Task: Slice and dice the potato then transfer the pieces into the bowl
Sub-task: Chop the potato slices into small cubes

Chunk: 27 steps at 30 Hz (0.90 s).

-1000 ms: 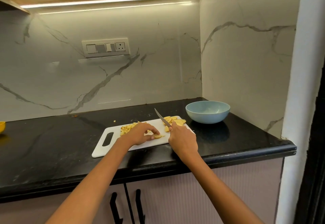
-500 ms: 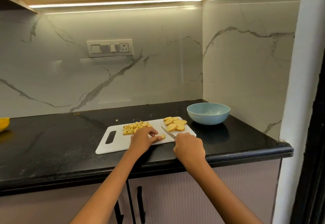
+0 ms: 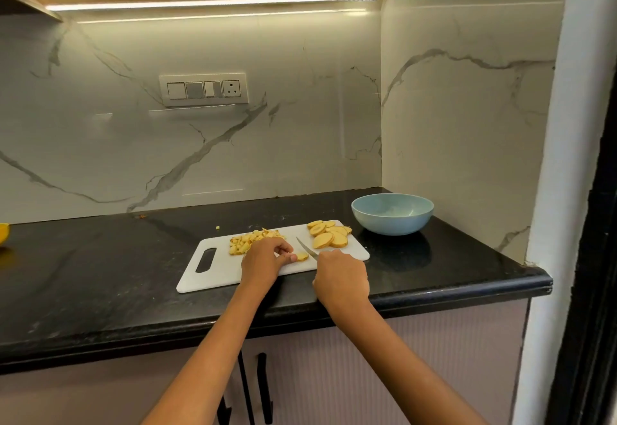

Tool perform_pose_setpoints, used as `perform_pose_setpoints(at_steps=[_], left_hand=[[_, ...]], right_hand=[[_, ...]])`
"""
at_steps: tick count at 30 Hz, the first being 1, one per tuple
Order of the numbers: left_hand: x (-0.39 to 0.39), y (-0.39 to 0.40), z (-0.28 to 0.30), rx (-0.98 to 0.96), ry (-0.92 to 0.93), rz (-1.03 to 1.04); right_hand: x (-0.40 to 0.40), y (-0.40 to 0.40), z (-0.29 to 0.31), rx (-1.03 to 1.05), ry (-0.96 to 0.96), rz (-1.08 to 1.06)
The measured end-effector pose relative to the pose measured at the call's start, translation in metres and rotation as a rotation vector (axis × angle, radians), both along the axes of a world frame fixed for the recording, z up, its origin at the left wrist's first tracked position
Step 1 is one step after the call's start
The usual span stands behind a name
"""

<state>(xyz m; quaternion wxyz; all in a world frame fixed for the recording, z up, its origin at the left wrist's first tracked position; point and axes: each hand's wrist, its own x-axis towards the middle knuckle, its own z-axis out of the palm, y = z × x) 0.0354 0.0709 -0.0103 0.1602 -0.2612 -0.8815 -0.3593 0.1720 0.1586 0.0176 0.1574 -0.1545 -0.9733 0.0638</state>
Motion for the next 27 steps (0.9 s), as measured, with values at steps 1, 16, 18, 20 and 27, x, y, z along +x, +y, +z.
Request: perform_pose_setpoints(at_steps=[1,16,18,20,27], left_hand=[[0.0,0.0,0.0,-0.003,0.01,0.01],[0.006,-0.001,0.002,-0.083,-0.001,-0.033],[0.006,0.0,0.005,-0.091,-0.03,-0.032],[0.007,0.001,0.01,-0.106,-0.045,-0.042],[0.011,-0.003,0.007,-0.103,0.018,-0.038]], right_hand=[[0.001,0.001,-0.001,-0.023,0.007,-0.012],[0.011,-0.007,0.0,-0.019,-0.021,0.024],[0.009,-0.007,0.0,-0.012,-0.023,0.027],[0.003,-0.008,0.002,-0.002,-0.023,0.028],[0.006,-0.011,0.0,0.117,-0.062,0.071]])
